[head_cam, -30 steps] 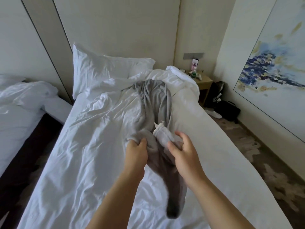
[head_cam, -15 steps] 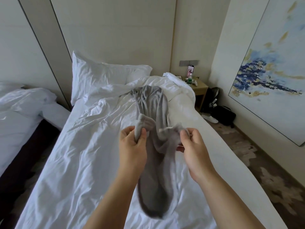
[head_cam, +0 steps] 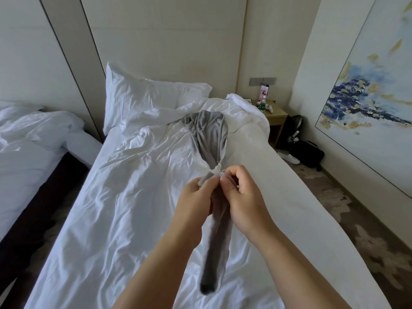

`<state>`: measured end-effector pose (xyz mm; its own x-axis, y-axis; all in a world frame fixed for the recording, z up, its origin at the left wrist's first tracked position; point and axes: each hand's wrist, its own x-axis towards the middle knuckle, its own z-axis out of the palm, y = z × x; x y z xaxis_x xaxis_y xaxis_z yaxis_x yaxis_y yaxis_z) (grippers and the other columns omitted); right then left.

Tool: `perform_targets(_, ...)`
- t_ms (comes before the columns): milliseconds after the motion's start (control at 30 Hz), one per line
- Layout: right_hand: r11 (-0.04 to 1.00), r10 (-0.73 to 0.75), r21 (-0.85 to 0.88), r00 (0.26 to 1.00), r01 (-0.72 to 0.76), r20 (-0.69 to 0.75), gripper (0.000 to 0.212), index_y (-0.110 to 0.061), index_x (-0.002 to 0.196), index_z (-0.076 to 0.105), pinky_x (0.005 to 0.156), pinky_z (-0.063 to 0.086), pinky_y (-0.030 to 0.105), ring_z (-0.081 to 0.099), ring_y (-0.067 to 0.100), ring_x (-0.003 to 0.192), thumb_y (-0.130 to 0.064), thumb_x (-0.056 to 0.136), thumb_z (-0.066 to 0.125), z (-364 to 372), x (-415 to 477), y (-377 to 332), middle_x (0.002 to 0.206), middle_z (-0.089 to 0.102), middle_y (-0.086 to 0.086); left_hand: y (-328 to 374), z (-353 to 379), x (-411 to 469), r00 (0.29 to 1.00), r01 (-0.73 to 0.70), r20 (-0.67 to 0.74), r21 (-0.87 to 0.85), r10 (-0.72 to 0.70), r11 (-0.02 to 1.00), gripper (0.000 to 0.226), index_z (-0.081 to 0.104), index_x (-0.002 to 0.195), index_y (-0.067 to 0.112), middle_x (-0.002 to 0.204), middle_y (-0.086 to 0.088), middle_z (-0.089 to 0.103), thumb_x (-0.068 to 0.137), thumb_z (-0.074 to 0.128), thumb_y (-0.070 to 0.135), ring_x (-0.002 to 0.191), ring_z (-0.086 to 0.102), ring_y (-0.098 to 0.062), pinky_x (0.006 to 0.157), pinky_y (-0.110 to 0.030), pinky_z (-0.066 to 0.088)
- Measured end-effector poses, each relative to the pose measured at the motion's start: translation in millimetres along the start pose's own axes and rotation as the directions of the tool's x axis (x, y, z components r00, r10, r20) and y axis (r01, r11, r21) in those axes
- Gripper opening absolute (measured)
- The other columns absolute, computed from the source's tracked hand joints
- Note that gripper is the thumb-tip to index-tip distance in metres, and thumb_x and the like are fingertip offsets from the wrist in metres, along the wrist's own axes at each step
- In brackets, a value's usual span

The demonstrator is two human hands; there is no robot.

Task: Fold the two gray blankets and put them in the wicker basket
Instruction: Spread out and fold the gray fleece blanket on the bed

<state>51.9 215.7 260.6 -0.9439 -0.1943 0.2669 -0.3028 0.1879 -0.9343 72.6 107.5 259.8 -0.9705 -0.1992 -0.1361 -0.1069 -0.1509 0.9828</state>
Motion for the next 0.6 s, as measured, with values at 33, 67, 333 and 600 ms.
perform_targets(33,1.0,0.002,-0.007,1.0,-0.002,-0.026,0.015,-0.03,0.085,0.051,0.068,0.042,0.008,0.055,-0.006,0.076,-0.02,0.097,0.052,0,-1,1,0.08,0.058,-0.015,0,-1,-1,1.0,0.01,0.013,-0.011,-0.01,1.0,0.044,0.059,0.091,-0.006,0.066,-0.009,0.054,0.083,0.059,0.038,0.064,0.054,-0.022,0.066,-0.037,0.047)
perform_targets(67,1.0,0.009,-0.02,0.998,-0.01,-0.064,0.015,-0.03,0.084,0.051,0.067,0.042,0.008,0.056,-0.006,0.076,-0.021,0.096,0.052,1,-3,2,0.078,0.059,-0.016,-1,-2,-3,1.0,0.016,0.017,-0.019,-0.016,1.0,0.043,0.059,0.088,-0.006,0.066,-0.01,0.057,0.089,0.058,0.037,0.064,0.057,-0.022,0.067,-0.037,0.05)
perform_targets(333,0.996,-0.051,-0.082,0.968,0.031,-0.245,0.019,-0.022,0.101,0.072,0.084,0.049,0.014,0.063,-0.003,0.097,-0.015,0.094,0.056,-6,-12,5,0.099,0.069,-0.014,-6,3,-12,0.994,0.031,0.103,-0.057,-0.025,0.998,0.033,0.074,0.088,0.004,0.089,-0.016,0.073,0.096,0.052,0.027,0.086,0.071,-0.024,0.073,-0.025,0.057)
perform_targets(600,0.979,-0.148,-0.156,0.982,0.128,-0.121,0.022,-0.016,0.087,0.072,0.08,0.041,0.005,0.059,-0.005,0.092,0.0,0.09,0.057,-8,-20,9,0.092,0.061,-0.013,-12,0,-15,0.992,0.057,0.113,-0.082,-0.047,0.995,0.035,0.07,0.086,-0.004,0.087,-0.022,0.071,0.1,0.043,0.013,0.088,0.071,-0.028,0.076,-0.028,0.058)
